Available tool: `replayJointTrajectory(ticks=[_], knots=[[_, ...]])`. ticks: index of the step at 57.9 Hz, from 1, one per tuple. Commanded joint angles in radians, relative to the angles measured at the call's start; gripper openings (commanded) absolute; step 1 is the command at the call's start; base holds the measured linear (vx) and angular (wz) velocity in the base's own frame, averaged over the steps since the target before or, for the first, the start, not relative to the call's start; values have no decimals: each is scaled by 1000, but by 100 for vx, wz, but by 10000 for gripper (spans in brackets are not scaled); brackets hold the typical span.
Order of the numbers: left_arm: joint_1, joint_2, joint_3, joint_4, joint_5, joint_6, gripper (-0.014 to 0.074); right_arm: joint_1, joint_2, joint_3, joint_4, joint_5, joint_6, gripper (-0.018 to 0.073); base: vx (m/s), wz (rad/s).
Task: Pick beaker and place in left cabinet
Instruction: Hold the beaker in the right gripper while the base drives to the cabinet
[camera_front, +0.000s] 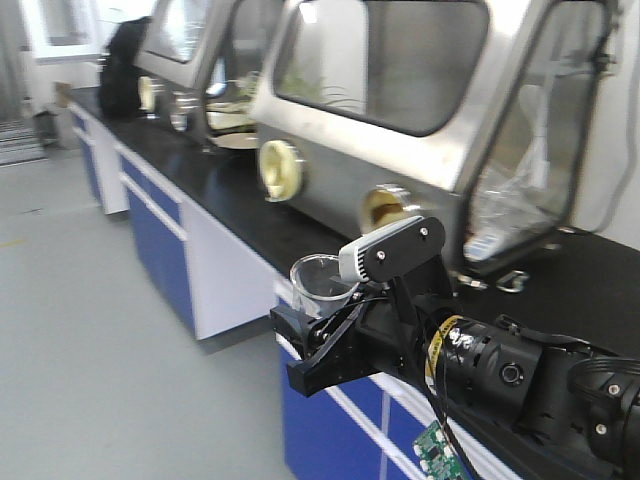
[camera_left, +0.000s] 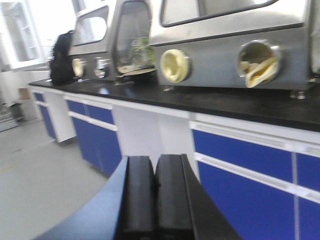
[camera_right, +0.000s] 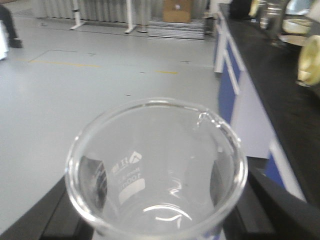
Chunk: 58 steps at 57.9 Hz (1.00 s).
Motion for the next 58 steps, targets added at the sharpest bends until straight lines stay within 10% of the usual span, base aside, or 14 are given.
replayJointTrajectory(ticks=[1,58], knots=[[-1,-19,16,-3,-75,-3,1,0,-40,-30,13,-58,-1,-6,4,59],[-1,-19,16,-3,-75,-3,1,0,-40,-30,13,-58,-1,-6,19,54]])
